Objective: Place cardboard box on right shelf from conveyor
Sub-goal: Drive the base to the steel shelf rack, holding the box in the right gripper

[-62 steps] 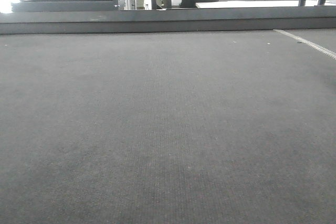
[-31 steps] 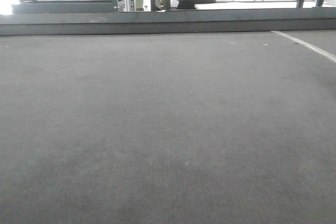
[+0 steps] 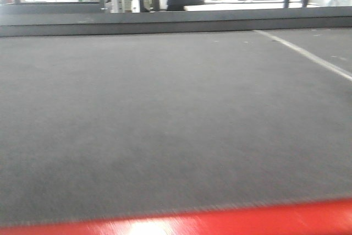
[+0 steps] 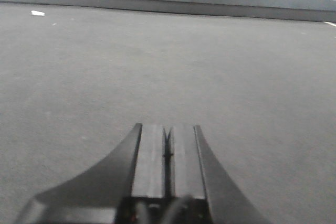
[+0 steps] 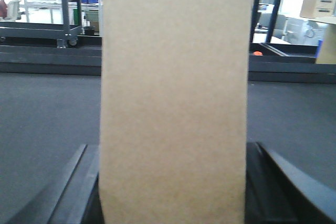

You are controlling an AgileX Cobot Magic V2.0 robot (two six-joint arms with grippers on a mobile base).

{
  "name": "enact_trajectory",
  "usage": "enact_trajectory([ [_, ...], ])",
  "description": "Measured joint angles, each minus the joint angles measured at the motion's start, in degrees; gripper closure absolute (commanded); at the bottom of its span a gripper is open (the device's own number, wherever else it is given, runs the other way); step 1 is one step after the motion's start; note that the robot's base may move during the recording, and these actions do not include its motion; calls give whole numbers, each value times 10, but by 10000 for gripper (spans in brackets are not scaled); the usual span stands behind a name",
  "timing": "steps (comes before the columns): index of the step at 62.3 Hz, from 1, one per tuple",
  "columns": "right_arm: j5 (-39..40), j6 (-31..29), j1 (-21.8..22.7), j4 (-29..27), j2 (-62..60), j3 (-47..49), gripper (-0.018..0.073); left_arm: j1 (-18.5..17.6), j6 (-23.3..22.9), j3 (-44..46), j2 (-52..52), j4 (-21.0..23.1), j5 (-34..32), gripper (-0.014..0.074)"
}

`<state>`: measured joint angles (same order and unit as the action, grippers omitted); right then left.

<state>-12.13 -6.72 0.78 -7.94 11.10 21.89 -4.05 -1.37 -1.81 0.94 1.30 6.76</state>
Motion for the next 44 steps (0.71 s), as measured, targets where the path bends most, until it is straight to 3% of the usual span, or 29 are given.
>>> enact_trajectory([
  [44, 0, 0, 0, 0, 0, 0, 486, 0, 0, 0, 0, 0, 0, 713],
])
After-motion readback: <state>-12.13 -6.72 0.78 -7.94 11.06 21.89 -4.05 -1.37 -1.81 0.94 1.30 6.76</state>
